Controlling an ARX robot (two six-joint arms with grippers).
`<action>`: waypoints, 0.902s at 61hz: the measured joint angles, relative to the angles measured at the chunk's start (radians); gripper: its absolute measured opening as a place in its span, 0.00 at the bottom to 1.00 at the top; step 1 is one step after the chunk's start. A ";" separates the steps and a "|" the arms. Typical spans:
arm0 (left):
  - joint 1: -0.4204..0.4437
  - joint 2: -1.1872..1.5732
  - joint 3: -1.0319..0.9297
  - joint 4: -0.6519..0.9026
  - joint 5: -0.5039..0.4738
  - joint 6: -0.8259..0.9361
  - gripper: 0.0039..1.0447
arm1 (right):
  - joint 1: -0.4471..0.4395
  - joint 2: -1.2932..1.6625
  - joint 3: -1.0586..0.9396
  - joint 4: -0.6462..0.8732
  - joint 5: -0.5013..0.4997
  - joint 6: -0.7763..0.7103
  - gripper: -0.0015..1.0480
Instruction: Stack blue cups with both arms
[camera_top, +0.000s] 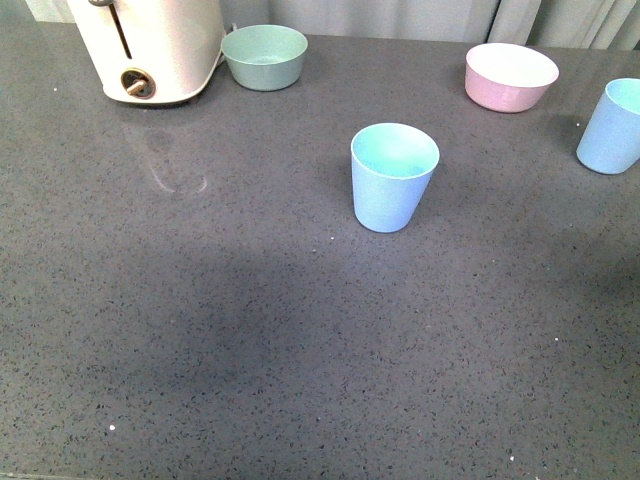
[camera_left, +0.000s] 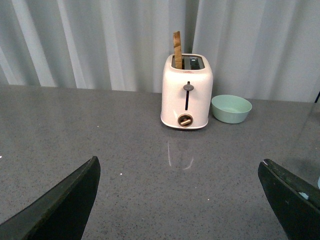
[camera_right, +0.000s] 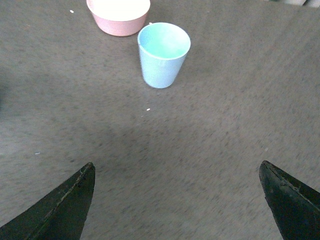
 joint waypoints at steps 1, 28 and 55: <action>0.000 0.000 0.000 0.000 0.000 0.000 0.92 | 0.001 0.023 0.016 -0.002 0.001 -0.013 0.91; 0.000 0.000 0.000 0.000 0.000 0.000 0.92 | 0.143 0.541 0.548 -0.194 0.069 -0.268 0.91; 0.000 0.000 0.000 0.000 0.000 0.000 0.92 | 0.227 0.760 0.757 -0.309 0.117 -0.307 0.91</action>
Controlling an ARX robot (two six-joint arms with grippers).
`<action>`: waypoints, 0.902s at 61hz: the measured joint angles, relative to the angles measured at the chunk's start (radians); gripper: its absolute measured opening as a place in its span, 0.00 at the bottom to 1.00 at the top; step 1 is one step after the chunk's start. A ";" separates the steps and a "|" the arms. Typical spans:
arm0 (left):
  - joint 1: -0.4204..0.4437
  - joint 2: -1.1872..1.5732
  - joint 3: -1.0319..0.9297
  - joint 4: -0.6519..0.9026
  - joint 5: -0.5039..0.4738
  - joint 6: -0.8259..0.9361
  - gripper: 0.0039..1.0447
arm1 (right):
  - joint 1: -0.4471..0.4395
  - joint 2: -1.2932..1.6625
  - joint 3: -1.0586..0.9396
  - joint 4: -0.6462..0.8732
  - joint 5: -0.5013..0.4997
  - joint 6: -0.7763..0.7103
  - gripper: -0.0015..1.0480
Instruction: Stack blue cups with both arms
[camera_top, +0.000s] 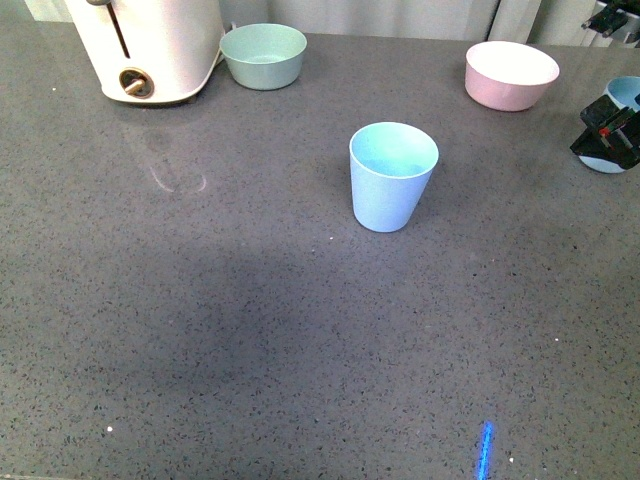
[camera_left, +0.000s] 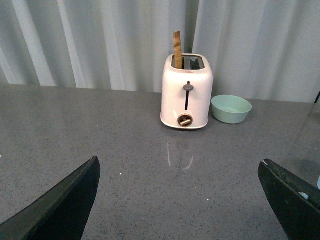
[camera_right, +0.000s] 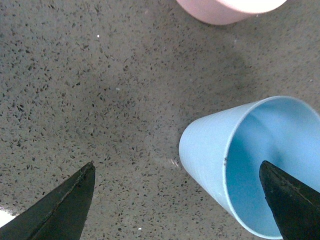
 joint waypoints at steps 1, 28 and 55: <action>0.000 0.000 0.000 0.000 0.000 0.000 0.92 | 0.000 0.003 0.002 0.000 0.001 0.000 0.91; 0.000 0.000 0.000 0.000 0.000 0.000 0.92 | -0.025 0.029 0.033 -0.066 -0.033 0.071 0.21; 0.000 0.000 0.000 0.000 0.000 0.000 0.92 | -0.038 -0.188 -0.067 -0.152 -0.172 0.076 0.02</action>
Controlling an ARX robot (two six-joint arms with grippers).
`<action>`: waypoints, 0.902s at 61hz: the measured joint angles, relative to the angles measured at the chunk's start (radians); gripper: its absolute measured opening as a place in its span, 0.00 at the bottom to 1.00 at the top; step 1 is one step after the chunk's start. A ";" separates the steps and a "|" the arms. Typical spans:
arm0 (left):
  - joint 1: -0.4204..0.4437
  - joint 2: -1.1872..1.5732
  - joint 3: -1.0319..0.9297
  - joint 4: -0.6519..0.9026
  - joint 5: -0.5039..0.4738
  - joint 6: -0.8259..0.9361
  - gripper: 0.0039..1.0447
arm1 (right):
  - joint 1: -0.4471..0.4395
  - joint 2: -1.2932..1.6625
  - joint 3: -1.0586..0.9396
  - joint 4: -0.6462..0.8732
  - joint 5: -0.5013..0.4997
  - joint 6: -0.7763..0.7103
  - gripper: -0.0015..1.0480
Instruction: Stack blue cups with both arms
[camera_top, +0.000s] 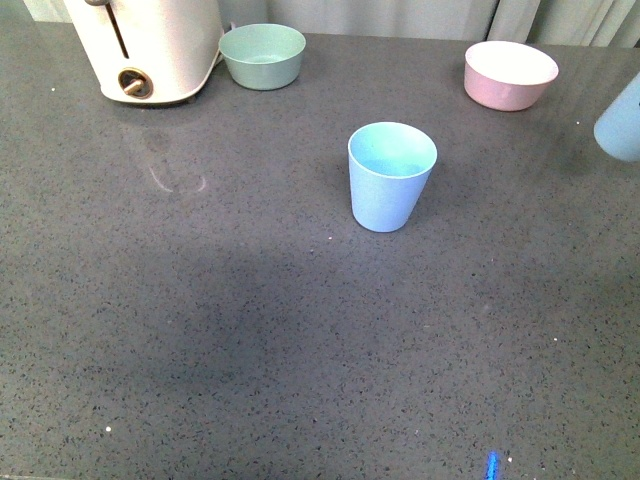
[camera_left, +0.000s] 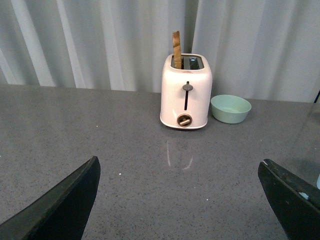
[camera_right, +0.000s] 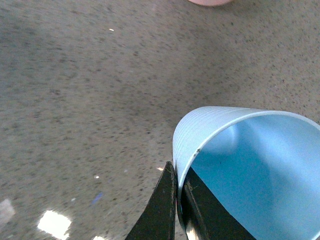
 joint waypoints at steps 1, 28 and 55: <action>0.000 0.000 0.000 0.000 0.000 0.000 0.92 | 0.005 -0.011 -0.005 -0.002 -0.005 0.000 0.02; 0.000 0.000 0.000 0.000 0.000 0.000 0.92 | 0.422 -0.212 -0.051 -0.069 -0.026 0.047 0.02; 0.000 0.000 0.000 0.000 0.000 0.000 0.92 | 0.519 -0.110 -0.037 -0.066 0.043 0.057 0.02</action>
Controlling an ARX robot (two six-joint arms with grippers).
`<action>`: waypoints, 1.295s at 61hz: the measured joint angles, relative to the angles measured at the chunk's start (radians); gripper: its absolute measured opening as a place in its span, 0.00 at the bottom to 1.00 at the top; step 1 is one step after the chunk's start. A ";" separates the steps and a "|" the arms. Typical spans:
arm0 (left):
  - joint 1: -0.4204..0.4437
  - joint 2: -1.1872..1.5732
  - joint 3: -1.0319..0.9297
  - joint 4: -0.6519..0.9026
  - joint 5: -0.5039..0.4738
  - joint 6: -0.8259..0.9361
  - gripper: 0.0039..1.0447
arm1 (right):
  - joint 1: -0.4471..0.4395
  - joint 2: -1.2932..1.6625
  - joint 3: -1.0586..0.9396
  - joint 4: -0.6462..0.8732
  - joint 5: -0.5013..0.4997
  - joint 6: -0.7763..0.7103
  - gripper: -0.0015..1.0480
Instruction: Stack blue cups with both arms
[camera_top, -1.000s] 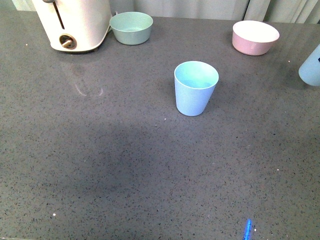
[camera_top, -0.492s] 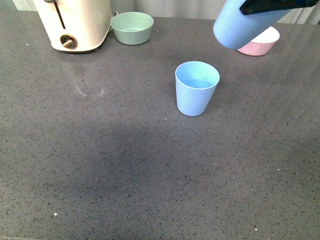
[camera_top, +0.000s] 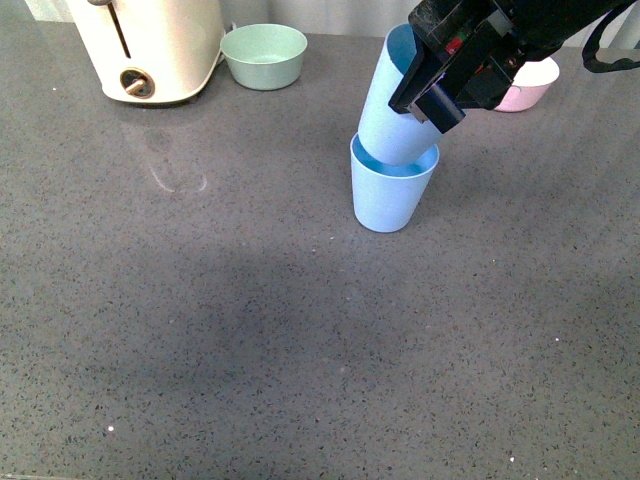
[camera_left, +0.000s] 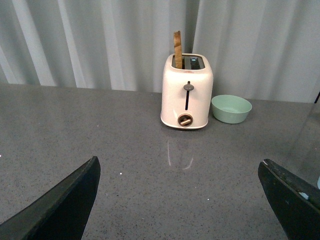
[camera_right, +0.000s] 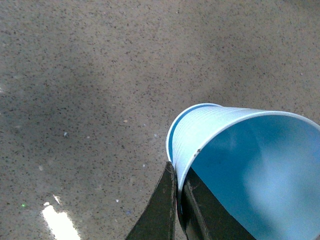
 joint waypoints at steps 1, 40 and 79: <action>0.000 0.000 0.000 0.000 0.000 0.000 0.92 | 0.000 0.006 0.004 0.000 0.003 0.000 0.02; 0.000 0.000 0.000 0.000 0.000 0.000 0.92 | -0.008 -0.012 -0.009 0.055 0.005 0.025 0.65; 0.000 0.000 0.000 0.000 0.000 0.000 0.92 | -0.212 -0.861 -0.556 0.353 0.069 0.339 0.83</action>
